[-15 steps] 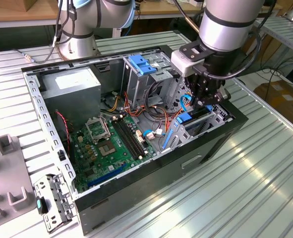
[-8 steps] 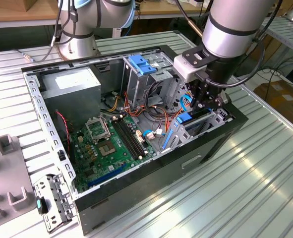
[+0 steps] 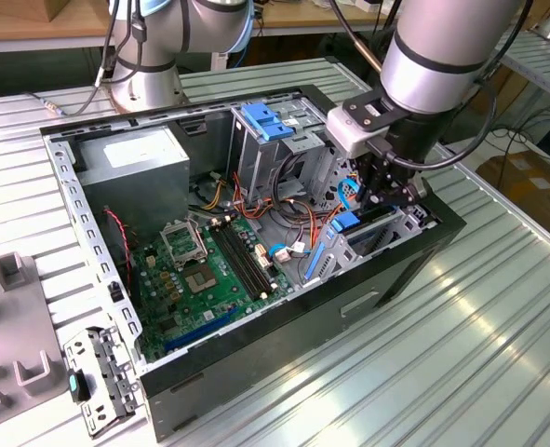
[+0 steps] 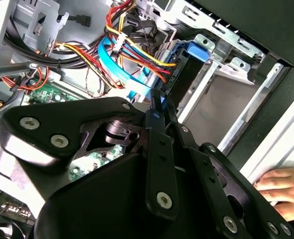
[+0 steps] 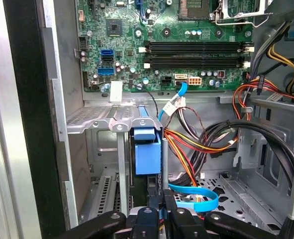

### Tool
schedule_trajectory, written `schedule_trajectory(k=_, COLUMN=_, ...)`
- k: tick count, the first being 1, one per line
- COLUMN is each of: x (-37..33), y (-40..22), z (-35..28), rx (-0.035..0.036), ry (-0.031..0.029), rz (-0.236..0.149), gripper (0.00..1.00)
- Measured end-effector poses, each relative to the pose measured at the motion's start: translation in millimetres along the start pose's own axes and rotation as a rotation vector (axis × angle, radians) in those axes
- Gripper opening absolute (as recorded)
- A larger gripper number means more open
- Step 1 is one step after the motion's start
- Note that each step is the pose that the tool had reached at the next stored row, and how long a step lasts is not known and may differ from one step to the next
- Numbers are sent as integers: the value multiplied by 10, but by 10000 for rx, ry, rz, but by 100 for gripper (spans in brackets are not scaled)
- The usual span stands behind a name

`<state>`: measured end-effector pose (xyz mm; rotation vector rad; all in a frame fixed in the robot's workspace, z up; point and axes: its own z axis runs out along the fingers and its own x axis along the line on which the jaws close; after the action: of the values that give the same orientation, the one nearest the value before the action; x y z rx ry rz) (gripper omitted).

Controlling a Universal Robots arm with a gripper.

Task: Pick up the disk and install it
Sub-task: 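Insert the second disk wire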

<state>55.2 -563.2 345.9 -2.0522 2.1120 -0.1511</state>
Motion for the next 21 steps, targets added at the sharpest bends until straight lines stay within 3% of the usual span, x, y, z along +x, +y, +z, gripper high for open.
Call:
schedule_trajectory(k=13, x=24, y=5, z=79, rx=-1, ry=0, rz=1, gripper=16)
schedule_trajectory(k=21, x=25, y=5, z=79, rx=-1, ry=-5, rz=1, gripper=17)
